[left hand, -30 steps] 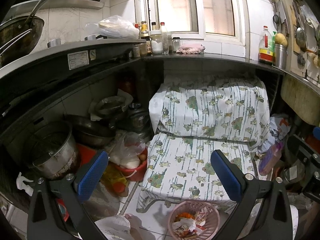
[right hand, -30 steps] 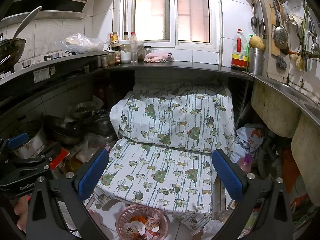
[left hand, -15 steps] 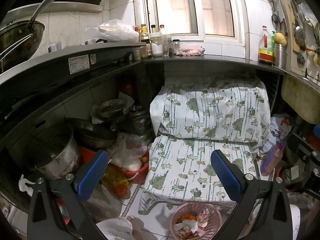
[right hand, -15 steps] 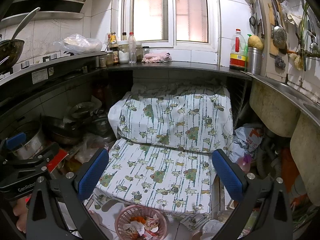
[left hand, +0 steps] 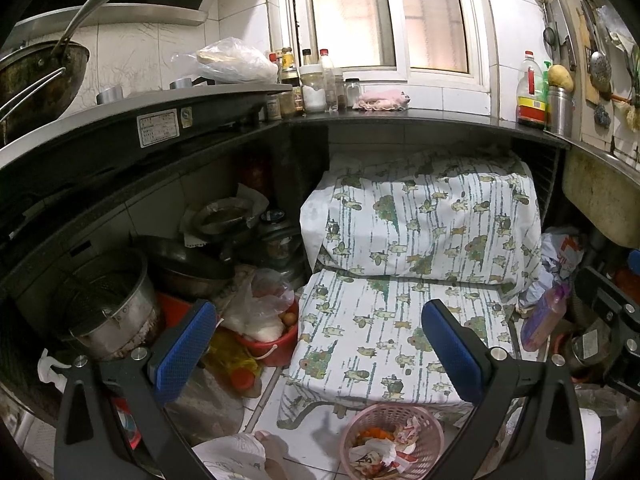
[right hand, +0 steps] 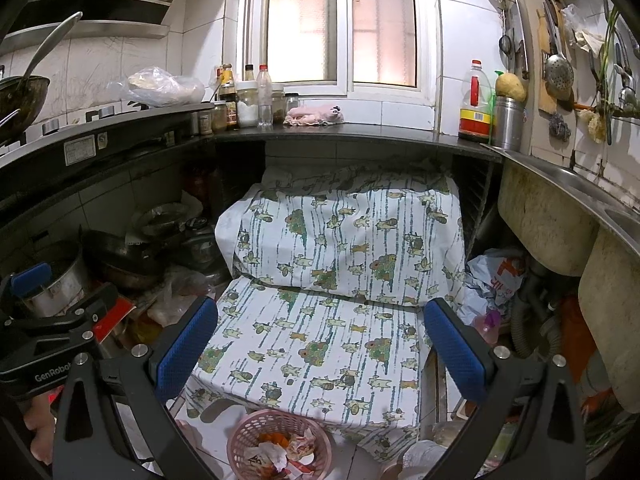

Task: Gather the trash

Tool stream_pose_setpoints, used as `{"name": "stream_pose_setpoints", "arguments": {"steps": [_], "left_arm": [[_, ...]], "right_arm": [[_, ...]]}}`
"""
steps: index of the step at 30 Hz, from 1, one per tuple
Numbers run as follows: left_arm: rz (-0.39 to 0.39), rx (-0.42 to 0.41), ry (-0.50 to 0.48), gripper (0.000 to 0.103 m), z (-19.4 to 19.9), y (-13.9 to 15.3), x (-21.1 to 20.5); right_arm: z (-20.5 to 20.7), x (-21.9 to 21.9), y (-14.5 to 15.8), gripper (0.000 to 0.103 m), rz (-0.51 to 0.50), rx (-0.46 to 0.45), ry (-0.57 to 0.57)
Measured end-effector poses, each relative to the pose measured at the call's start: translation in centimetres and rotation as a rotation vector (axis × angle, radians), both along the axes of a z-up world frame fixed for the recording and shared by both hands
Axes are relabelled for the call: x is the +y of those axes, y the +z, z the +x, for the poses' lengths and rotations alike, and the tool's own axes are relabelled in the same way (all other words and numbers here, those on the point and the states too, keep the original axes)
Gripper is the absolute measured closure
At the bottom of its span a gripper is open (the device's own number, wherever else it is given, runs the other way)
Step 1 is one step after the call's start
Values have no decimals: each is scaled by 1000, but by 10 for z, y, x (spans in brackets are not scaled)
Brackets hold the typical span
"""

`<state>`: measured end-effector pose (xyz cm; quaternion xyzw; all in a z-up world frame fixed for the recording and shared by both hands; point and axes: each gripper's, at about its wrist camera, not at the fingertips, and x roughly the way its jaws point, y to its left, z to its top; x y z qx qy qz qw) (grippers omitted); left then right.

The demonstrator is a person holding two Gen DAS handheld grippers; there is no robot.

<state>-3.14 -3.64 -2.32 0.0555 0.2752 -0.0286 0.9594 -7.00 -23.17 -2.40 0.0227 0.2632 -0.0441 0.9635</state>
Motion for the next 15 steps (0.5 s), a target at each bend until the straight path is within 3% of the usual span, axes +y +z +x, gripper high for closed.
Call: {"name": "stream_pose_setpoints", "arguments": {"steps": [15], "left_arm": [[3,2,-2,0,1,0,0]], "right_arm": [[0,-8,-1,1,-6,-1,-2]]}}
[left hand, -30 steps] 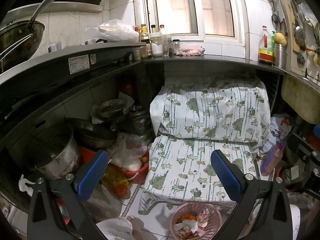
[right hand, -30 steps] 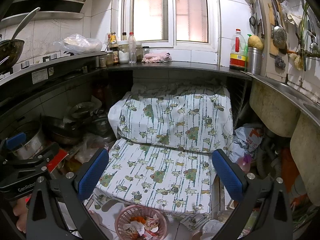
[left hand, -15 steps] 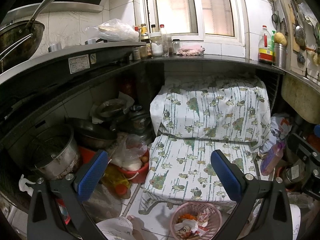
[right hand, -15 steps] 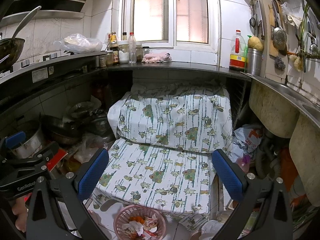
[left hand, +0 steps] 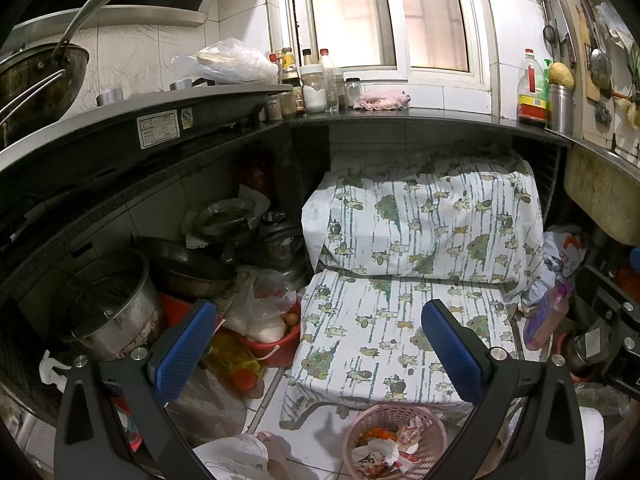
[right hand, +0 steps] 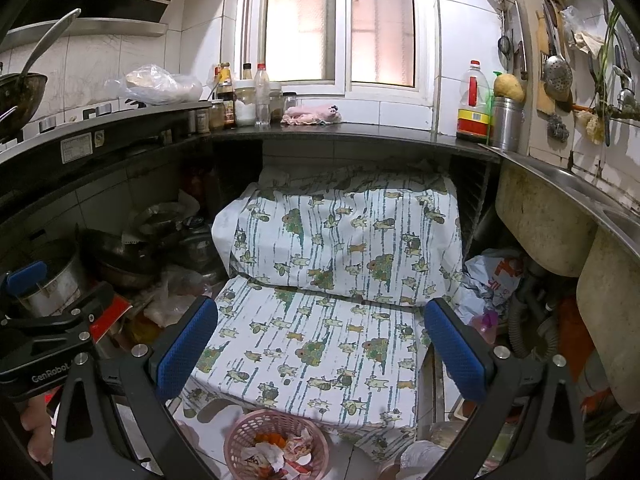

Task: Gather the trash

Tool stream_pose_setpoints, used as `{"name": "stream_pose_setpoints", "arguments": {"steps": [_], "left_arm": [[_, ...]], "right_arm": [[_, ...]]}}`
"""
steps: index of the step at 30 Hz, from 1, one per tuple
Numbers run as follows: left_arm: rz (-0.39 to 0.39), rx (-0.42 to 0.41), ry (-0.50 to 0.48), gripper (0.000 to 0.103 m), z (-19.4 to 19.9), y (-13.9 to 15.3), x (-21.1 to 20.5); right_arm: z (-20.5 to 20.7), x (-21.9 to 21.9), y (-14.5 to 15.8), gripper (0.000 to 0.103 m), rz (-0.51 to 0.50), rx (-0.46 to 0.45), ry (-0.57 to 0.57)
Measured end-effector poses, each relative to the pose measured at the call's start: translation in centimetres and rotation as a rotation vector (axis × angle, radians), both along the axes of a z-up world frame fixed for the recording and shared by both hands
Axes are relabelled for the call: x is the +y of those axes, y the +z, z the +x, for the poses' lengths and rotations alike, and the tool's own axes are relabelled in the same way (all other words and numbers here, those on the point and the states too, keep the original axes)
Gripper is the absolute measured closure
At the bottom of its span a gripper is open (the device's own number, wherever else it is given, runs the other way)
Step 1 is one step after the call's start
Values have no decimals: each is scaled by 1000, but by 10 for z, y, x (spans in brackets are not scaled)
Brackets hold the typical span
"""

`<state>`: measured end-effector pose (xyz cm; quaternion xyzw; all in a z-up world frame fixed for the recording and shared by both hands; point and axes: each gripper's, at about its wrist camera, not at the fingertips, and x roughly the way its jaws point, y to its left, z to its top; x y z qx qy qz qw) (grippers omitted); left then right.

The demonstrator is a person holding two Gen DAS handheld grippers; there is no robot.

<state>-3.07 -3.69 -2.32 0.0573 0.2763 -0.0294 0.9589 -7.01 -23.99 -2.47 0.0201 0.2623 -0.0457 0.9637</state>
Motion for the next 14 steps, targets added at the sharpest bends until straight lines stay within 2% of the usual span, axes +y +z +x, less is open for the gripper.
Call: {"name": "stream_pose_setpoints", "arguments": {"steps": [14], "left_arm": [[-3,-4,-3,0,1,2,2]], "right_arm": [[1,-6,-4,0,-8,1,2]]}}
